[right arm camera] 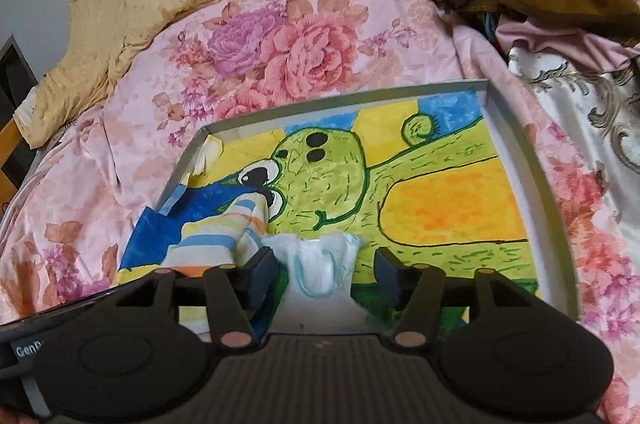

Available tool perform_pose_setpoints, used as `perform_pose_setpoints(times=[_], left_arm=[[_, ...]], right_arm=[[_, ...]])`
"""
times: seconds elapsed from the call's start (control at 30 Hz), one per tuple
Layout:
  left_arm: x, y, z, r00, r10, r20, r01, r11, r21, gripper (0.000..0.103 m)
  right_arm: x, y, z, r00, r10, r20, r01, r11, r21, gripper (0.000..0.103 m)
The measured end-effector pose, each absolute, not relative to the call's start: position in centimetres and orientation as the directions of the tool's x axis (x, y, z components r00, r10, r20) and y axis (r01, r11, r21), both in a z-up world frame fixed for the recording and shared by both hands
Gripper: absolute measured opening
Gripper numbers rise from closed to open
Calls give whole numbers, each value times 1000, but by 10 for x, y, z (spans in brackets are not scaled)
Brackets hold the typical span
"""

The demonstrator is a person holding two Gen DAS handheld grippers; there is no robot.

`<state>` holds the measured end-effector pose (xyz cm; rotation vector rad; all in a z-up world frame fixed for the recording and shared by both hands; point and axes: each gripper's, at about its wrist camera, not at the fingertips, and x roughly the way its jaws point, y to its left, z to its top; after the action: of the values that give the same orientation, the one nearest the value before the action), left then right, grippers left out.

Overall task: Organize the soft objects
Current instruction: 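Open the left tool over the frog tray while the right tool releases the white cloth there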

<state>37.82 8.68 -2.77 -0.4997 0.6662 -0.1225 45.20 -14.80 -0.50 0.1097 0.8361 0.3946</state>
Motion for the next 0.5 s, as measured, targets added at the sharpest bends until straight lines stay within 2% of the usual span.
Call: perform_pose_setpoints(times=[0.1, 0.2, 0.5], left_arm=[[370, 91, -21, 792, -251, -557, -60, 875, -480, 67], [359, 92, -11, 811, -237, -535, -61, 875, -480, 73], [303, 75, 30, 875, -208, -437, 11, 911, -412, 90]], right_arm=[[443, -158, 6, 626, 384, -679, -295, 922, 250, 74], [429, -169, 20, 656, 389, -647, -299, 921, 251, 84], [364, -196, 67, 753, 405, -519, -354, 914, 201, 98]])
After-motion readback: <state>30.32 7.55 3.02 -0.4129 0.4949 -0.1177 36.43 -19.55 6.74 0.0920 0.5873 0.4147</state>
